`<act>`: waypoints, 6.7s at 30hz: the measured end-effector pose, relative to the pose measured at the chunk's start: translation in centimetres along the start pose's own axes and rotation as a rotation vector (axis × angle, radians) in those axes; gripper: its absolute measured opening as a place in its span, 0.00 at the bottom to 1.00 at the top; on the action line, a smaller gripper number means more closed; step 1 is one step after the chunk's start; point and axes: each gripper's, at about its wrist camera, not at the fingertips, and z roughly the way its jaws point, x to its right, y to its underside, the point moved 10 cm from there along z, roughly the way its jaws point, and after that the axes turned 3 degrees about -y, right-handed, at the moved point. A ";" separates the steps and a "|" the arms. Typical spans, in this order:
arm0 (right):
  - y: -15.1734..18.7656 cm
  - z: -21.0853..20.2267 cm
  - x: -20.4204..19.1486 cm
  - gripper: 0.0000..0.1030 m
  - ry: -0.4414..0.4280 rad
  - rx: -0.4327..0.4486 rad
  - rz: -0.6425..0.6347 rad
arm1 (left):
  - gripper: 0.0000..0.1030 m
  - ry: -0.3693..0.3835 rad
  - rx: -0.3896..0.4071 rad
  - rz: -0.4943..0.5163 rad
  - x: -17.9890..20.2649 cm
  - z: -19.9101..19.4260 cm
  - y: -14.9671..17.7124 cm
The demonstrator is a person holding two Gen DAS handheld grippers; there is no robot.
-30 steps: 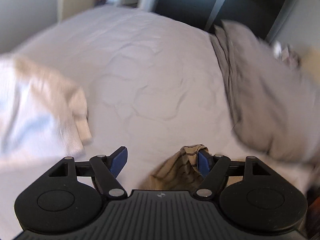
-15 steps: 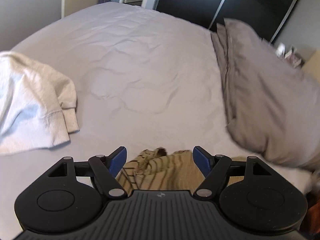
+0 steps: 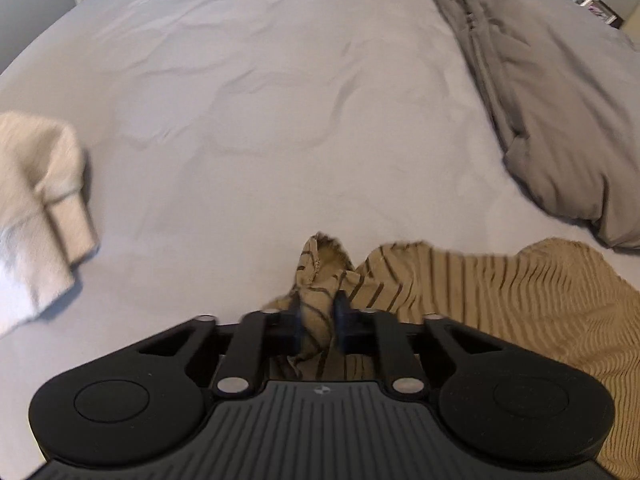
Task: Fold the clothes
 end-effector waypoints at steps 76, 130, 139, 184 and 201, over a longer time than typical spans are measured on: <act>19.0 -26.9 -1.0 0.60 0.022 -0.048 -0.213 | 0.13 0.025 0.150 0.121 -17.8 -10.8 22.8; 33.8 -35.6 5.8 0.23 0.263 -0.243 -0.266 | 0.59 -0.125 -0.039 -0.130 -21.8 -20.3 42.3; 36.8 -36.8 4.9 0.55 0.067 -0.229 0.105 | 0.59 0.001 -0.088 -0.246 -18.4 -19.7 45.0; 33.9 -30.3 4.9 0.08 0.139 -0.173 0.083 | 0.45 -0.020 0.112 0.059 -5.6 -21.9 36.7; 29.4 -33.0 -9.5 0.04 -0.135 -0.017 0.014 | 0.45 0.102 0.086 0.122 0.7 -21.5 36.4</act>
